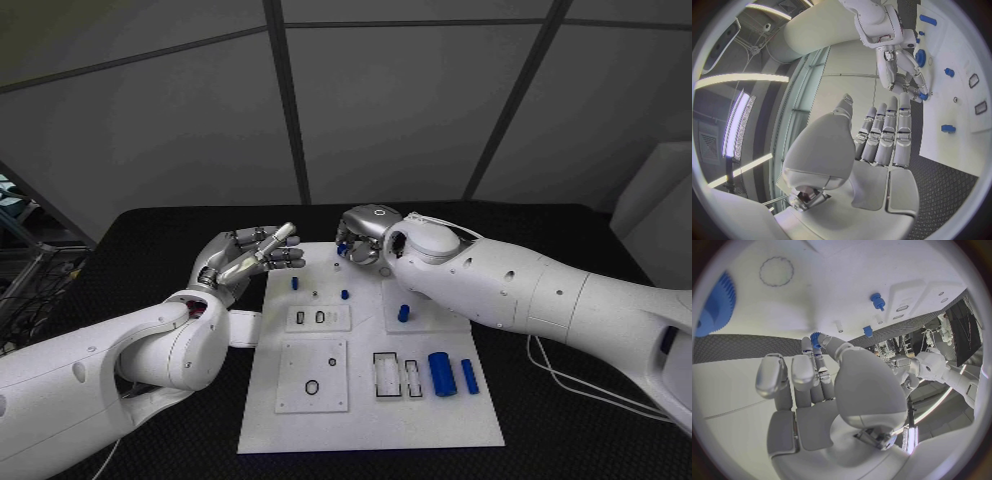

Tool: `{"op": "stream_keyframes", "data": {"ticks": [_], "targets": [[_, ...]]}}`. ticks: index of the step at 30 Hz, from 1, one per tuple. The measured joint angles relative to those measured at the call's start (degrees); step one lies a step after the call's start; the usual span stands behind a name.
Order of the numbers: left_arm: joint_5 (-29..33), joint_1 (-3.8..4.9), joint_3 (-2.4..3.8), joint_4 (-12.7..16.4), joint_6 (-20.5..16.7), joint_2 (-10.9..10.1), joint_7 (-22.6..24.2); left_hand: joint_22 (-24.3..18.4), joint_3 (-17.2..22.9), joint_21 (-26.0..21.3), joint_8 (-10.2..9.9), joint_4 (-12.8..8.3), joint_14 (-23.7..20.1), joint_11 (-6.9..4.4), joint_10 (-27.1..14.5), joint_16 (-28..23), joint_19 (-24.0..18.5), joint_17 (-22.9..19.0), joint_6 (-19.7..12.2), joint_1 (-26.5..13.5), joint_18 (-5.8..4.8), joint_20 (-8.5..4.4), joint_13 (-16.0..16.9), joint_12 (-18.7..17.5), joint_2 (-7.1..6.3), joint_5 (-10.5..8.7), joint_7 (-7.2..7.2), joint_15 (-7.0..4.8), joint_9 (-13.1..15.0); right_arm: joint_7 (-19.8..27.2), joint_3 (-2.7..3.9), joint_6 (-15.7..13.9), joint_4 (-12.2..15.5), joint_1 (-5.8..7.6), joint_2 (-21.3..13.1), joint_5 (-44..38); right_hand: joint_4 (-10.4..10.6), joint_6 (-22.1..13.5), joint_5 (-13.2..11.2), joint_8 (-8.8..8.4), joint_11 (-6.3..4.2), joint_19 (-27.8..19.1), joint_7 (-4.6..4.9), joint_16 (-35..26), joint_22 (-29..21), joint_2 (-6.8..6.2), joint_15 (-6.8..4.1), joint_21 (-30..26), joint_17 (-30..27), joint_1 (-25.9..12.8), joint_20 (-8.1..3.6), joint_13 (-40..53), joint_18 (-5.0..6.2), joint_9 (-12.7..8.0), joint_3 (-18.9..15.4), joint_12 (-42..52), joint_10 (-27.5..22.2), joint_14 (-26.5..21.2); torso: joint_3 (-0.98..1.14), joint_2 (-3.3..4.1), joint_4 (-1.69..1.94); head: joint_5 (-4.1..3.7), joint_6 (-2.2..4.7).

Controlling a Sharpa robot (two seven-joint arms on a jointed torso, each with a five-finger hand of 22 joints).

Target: Assemble the parts on the task board

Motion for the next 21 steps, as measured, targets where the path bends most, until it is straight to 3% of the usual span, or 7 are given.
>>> {"op": "stream_keyframes", "data": {"ticks": [7, 11, 15, 21], "targets": [[0.00, 0.02, 0.00, 0.01, 0.04, 0.01, -0.04, 0.00, 0.00, 0.00, -0.26, 0.00, -0.20, 0.19, -0.19, 0.00, 0.00, 0.06, 0.00, 0.00, -0.07, 0.00, -0.05, 0.00, 0.00, 0.00, 0.00, 0.20, 0.00, -0.22, -0.05, 0.50, -0.46, -0.05, 0.14, -0.02, 1.01, -3.17, -0.86, -0.32, 0.82, -2.52, 0.71, -1.70, -2.90, -1.56, 1.04, -1.62, -3.23, -1.56, 0.75, -0.18, 0.00, -0.30, -0.68, 0.00, -4.61, -0.42, -0.02, 0.00, -0.01, 0.08, -0.05], [0.00, 0.03, 0.00, 0.01, 0.05, -0.02, -0.06, 0.00, 0.00, 0.00, -0.26, 0.00, -0.20, 0.19, -0.19, 0.00, 0.00, 0.05, 0.00, 0.01, -0.07, 0.00, -0.05, 0.00, -0.01, 0.00, 0.00, 0.20, 0.00, -0.22, -0.06, 0.35, 0.11, -0.06, -0.12, -0.03, 1.15, -5.67, -1.21, -0.32, 1.12, -3.42, 0.65, -2.55, -4.67, -2.11, 1.14, -2.58, -5.03, -1.34, 1.13, -0.18, 0.00, -0.31, -2.00, 0.00, -7.28, -0.52, -0.01, 0.01, -0.07, 0.19, -0.02], [0.00, 0.03, 0.00, 0.00, 0.07, -0.11, -0.09, 0.00, 0.00, 0.00, -0.26, 0.00, -0.20, 0.19, -0.19, 0.00, 0.00, 0.05, 0.00, 0.01, -0.07, 0.00, -0.05, 0.00, -0.01, 0.00, 0.00, 0.20, 0.00, -0.17, -0.06, -0.30, 2.35, -0.07, -1.63, -0.03, 1.18, -6.40, -1.21, -0.32, 1.20, -3.80, 0.53, -2.80, -5.02, -2.16, 1.14, -2.67, -5.50, -1.39, 1.09, -0.07, 0.00, -0.30, -2.48, 0.00, -7.57, -0.52, 0.03, 0.03, -0.13, 0.27, 0.04], [0.00, 0.04, 0.00, -0.10, 0.12, -0.43, -0.13, 0.00, 0.00, 0.00, -0.25, 0.00, -0.20, 0.19, -0.19, 0.00, 0.00, 0.05, 0.00, 0.01, -0.07, 0.00, -0.05, 0.00, -0.01, 0.00, 0.00, 0.20, 0.01, -0.15, -0.05, -2.91, 8.33, -0.09, -7.20, 0.30, 1.61, -6.40, -1.21, -0.32, 0.78, -3.80, 0.52, -2.80, -4.84, -2.16, 1.14, -2.67, -5.52, -1.39, 1.09, 0.34, 0.00, -0.19, -3.53, 0.05, -6.85, -0.52, 0.12, 0.02, -0.32, 0.33, 0.23]]}}
